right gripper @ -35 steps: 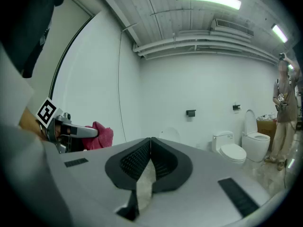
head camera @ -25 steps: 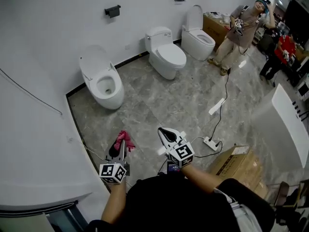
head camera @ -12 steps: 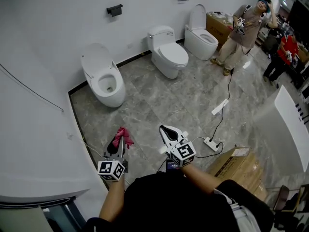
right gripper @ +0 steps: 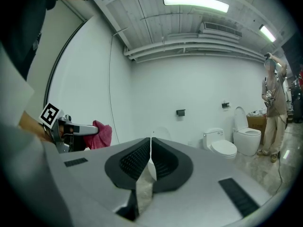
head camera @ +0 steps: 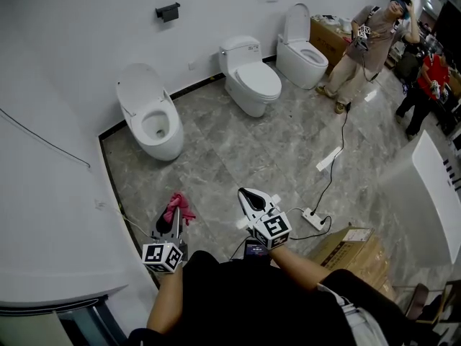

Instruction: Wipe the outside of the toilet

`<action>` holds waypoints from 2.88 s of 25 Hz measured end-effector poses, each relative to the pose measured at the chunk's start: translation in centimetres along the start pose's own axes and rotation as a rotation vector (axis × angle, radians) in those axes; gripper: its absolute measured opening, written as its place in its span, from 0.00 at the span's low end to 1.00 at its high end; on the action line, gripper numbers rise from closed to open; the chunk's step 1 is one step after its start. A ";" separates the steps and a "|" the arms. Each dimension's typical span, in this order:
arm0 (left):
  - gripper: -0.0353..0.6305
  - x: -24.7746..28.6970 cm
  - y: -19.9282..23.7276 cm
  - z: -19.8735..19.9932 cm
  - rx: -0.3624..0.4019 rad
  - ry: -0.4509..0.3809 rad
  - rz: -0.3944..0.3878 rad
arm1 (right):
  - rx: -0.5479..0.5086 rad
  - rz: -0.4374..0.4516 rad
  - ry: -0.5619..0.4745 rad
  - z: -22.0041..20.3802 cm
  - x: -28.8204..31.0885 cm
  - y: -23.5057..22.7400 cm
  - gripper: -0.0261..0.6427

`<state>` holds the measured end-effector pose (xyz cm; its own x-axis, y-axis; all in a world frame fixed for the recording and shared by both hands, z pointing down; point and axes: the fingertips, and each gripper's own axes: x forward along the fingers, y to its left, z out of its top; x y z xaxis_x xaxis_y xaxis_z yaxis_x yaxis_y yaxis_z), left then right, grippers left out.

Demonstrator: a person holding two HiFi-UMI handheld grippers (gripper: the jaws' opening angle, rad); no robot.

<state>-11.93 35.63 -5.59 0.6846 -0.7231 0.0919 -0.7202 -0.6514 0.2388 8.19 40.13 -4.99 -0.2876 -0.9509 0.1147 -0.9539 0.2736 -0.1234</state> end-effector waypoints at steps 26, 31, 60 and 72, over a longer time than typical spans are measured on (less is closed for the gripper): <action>0.21 26.0 23.3 -1.3 -0.095 0.080 -0.040 | 0.016 0.033 0.206 -2.0 32.3 -10.3 0.09; 0.21 29.8 24.8 -3.2 -0.128 0.112 -0.036 | 0.013 0.011 0.199 -2.8 36.3 -13.7 0.09; 0.20 47.7 41.0 -35.9 -0.024 0.097 0.179 | 0.071 0.204 0.148 -37.6 62.5 -19.0 0.09; 0.20 53.9 45.6 -43.2 0.076 0.080 0.268 | 0.058 0.115 0.124 -42.6 63.1 -20.7 0.09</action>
<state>-2.98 -23.11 51.97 0.4734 -0.8533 0.2186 -0.8808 -0.4571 0.1233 6.11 -19.35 46.77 -0.4066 -0.8874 0.2172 -0.9085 0.3675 -0.1990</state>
